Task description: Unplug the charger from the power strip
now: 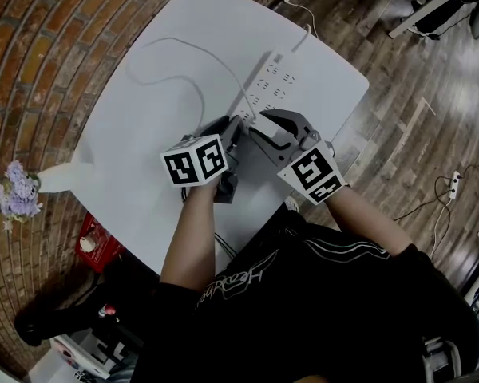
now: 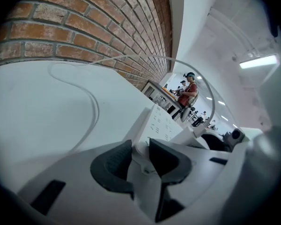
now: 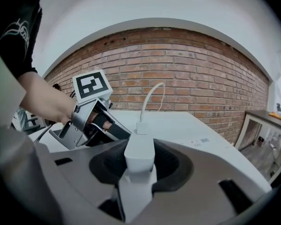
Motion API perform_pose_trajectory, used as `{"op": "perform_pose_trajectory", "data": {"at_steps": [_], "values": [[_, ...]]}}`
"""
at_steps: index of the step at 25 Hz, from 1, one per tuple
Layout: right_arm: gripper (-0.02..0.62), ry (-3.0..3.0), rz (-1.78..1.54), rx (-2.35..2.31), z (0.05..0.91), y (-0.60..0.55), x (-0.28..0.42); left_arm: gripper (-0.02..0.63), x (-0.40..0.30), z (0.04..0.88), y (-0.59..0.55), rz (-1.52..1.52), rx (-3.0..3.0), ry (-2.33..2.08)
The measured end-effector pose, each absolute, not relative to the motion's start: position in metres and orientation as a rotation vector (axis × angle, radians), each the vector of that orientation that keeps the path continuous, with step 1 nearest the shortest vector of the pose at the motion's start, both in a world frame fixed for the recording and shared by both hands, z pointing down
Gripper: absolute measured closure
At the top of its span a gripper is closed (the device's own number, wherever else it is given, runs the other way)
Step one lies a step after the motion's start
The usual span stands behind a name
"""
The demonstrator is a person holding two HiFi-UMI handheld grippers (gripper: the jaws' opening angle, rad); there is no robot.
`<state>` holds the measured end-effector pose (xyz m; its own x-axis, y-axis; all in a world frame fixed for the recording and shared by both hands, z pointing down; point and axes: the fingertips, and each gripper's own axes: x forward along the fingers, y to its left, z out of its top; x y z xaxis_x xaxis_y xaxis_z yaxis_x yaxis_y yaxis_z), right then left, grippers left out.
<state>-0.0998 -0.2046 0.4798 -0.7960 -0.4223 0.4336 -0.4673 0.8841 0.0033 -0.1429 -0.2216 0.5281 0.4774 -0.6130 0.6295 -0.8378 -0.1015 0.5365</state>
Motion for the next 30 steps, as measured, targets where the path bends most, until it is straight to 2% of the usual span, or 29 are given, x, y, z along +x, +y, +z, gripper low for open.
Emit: {"op": "perform_pose_trajectory", "data": {"at_steps": [4,11,19,25,30], "values": [[0.479,-2.605,0.071,0.641,0.4794,-0.2022,-0.1012,0.489,-0.1417,0.5292,-0.2221,0.307,1.814,-1.222],[0.477,-2.653,0.266,0.632,0.4797,-0.2061,-0.0958,0.488,-0.1414,0.5298,-0.219,0.325,1.815,-1.214],[0.477,-2.597,0.061,0.634,0.4776,-0.2007,-0.1022,0.488,-0.1422,0.5309,-0.219,0.33,1.819,-1.23],[0.477,-2.647,0.258,0.633,0.4774,-0.2061,-0.0961,0.488,-0.1409,0.5295,-0.2182,0.328,1.818,-1.22],[0.479,-2.598,0.089,0.632,0.4743,-0.2022,-0.1015,0.488,-0.1406,0.5295,-0.2183,0.332,1.819,-1.227]]}}
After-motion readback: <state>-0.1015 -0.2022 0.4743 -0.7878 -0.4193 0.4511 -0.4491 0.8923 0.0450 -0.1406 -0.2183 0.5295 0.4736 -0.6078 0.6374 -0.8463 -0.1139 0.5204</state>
